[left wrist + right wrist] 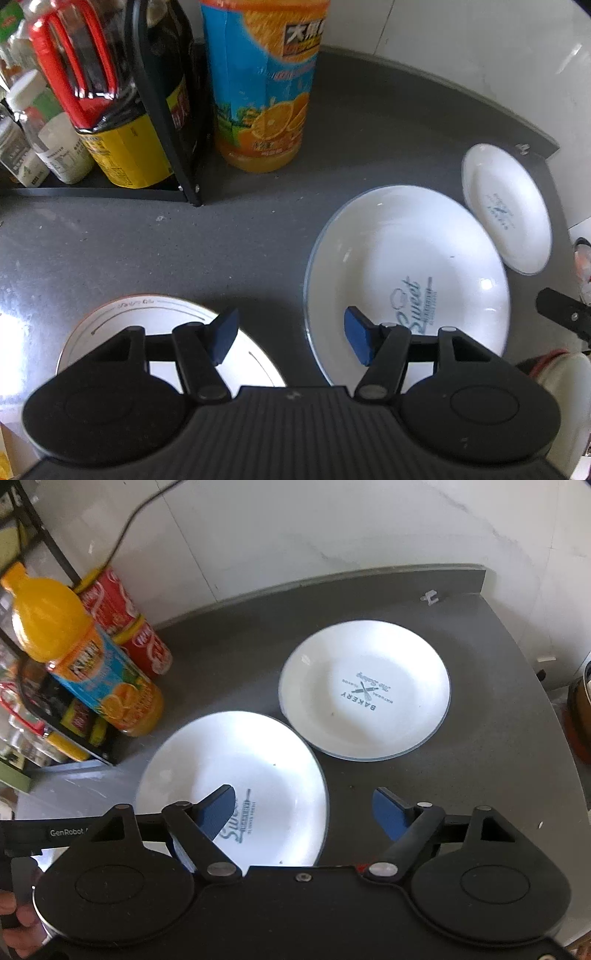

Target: Organize plates and bowls

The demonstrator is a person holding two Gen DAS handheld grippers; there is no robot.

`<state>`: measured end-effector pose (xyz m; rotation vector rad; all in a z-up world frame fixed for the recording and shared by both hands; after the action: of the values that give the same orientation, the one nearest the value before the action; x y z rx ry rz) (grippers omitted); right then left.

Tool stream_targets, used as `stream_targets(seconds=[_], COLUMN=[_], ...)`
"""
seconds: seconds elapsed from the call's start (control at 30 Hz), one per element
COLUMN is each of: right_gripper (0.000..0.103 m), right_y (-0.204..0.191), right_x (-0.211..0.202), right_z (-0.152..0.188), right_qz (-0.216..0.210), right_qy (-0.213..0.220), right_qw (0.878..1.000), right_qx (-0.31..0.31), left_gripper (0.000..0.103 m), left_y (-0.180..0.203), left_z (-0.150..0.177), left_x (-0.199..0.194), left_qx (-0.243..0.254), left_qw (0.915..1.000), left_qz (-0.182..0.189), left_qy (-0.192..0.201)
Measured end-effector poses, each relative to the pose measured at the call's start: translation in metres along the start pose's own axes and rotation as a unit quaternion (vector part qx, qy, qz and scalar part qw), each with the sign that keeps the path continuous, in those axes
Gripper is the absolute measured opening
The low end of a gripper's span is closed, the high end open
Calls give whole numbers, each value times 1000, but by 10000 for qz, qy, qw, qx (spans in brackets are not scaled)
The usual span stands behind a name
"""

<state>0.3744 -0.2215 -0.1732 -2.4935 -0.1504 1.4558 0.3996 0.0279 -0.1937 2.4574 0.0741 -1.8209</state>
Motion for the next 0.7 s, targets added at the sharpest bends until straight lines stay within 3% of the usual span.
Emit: stream_targets(seconds=[0.27, 0.47, 0.63, 0.7], right_gripper=[77, 68, 50, 44], right_y=[2, 0, 0, 0], right_x=[33, 57, 75, 81], right_z=[-19, -25, -24, -23], right_qz=[112, 125, 42, 74], right_qy=[-520, -910, -1270, -1366], right_qw=[9978, 9943, 9903, 9889], right_qx=[-391, -542, -564, -576], left_gripper=[59, 52, 36, 23], left_y=[1, 1, 3, 4], left_z=[-10, -11, -11, -11], left_x=[26, 41, 43, 44], left_qx=[-9, -71, -201, -278], left_qw=[9997, 9992, 9985, 9975], left_qz=[14, 33, 215, 328], left_qy=[-260, -398, -464, -555])
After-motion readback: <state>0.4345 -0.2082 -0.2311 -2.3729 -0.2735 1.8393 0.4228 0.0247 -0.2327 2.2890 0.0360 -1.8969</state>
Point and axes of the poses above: each gripper's, at about its wrist camera, not at the fingertips, and x roughly the way its jaws point, y to its right, z to its underside, the point moved 1 cm from there along x, roughly the way its jaws point, and after that the axes turned 3 degrees about -z, right-handed, at the moved point
